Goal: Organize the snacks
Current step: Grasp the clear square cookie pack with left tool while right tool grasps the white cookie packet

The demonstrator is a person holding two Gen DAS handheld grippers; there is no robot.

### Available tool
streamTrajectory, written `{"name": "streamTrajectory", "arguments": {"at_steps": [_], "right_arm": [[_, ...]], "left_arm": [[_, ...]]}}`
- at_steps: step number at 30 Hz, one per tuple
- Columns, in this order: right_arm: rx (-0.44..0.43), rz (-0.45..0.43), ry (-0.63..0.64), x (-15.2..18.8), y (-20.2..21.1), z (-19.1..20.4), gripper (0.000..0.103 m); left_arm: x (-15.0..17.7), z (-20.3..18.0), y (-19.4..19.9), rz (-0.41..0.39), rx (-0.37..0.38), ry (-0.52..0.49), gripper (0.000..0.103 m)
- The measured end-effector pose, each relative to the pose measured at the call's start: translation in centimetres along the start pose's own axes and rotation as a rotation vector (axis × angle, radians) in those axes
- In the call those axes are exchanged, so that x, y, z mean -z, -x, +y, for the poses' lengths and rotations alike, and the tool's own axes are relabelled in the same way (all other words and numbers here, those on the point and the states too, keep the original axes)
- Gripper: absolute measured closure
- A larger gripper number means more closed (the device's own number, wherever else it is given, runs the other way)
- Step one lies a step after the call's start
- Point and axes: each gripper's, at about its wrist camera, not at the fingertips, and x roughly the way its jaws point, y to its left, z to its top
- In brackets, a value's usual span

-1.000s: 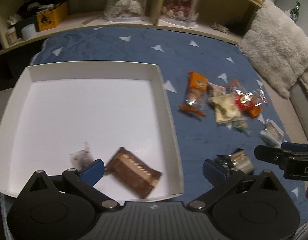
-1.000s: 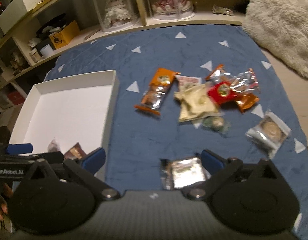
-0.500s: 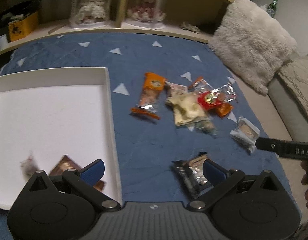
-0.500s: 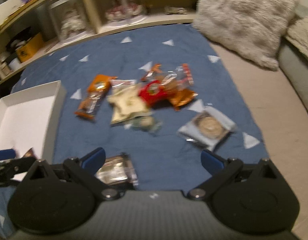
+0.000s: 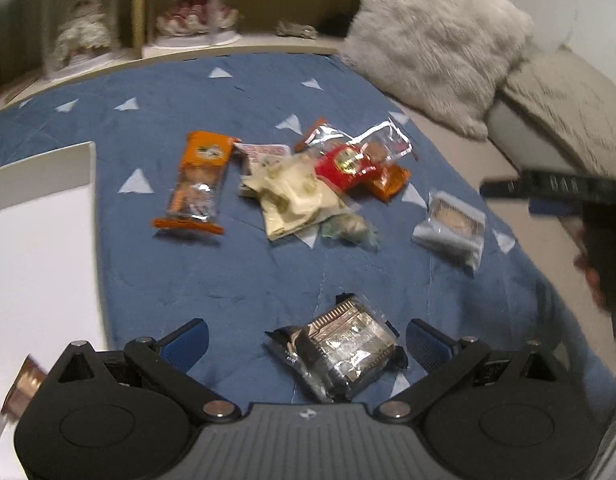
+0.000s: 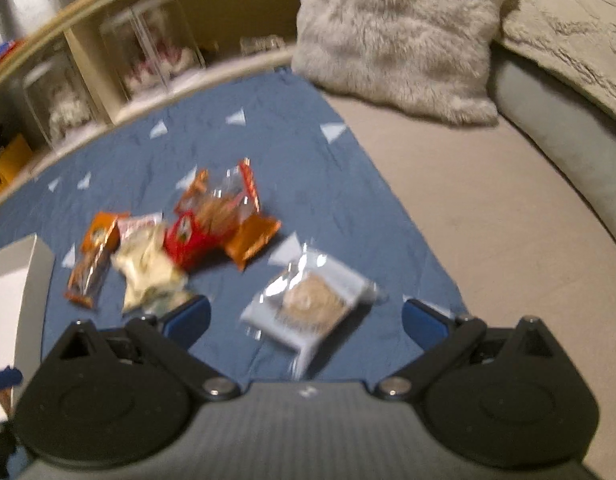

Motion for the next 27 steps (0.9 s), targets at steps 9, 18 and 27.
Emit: {"name": "streamTrajectory", "arguments": {"at_steps": [9, 18, 27], "right_arm": [[-0.028, -0.111, -0.041, -2.3, -3.2, -2.0, 0.0], [-0.112, -0.075, -0.063, -3.1, -7.2, -2.3, 0.0], [-0.214, 0.119, -0.012, -3.1, -9.0, -1.5, 0.003]], "left_arm": [[0.1, -0.3, -3.0, -0.003, 0.128, -0.091, 0.0], [0.2, -1.1, -4.2, 0.067, 0.27, -0.173, 0.0], [0.8, -1.4, -3.1, 0.177, 0.404, -0.174, 0.0]]}}
